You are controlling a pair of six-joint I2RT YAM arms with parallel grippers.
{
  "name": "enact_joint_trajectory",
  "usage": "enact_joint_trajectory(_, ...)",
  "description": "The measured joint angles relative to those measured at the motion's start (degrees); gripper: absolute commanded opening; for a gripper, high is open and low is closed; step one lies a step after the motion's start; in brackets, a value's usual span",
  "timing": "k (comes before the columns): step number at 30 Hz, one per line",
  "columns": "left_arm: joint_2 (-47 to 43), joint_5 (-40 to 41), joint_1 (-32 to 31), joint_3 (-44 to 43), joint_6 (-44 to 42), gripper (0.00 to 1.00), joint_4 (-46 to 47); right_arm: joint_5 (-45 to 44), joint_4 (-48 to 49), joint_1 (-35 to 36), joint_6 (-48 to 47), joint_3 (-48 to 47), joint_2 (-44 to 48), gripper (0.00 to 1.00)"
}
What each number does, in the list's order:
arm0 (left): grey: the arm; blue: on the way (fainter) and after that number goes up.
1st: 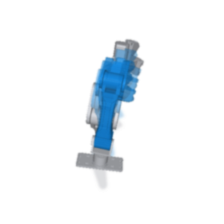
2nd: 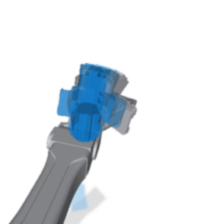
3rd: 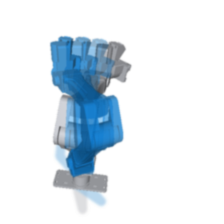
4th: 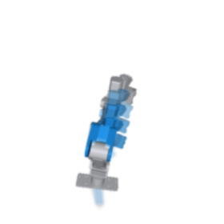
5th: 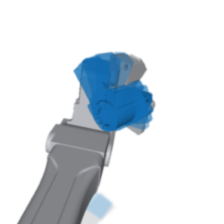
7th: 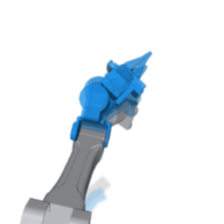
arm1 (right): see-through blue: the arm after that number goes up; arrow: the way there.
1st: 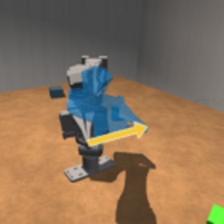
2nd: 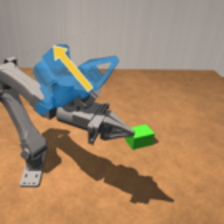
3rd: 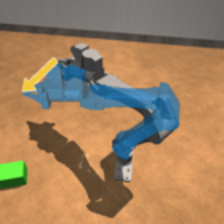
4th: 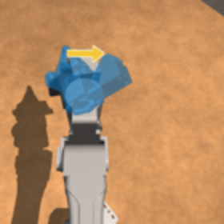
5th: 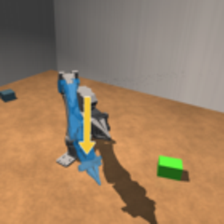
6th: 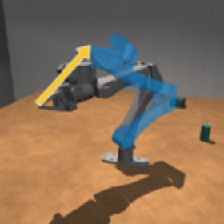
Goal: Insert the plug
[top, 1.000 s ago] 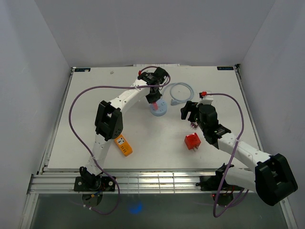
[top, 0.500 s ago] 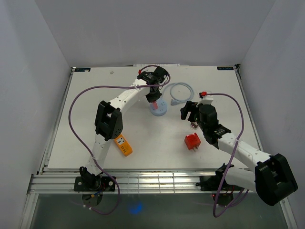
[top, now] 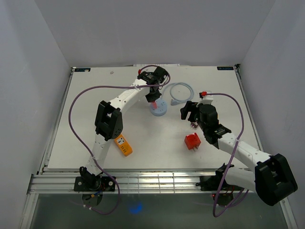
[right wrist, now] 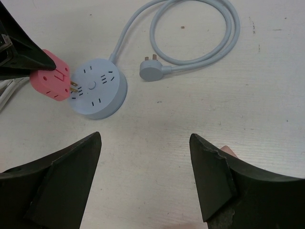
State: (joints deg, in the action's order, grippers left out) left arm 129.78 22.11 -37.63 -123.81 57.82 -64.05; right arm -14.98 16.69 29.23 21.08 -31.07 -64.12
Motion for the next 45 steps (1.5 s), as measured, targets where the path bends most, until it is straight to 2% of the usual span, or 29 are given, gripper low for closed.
enact_joint_trajectory(45, 2.2, 0.8, -0.8, -1.9, -0.8, 0.00, -0.6, 1.2, 0.0, -0.8, 1.0, 0.0, -0.2, 0.80)
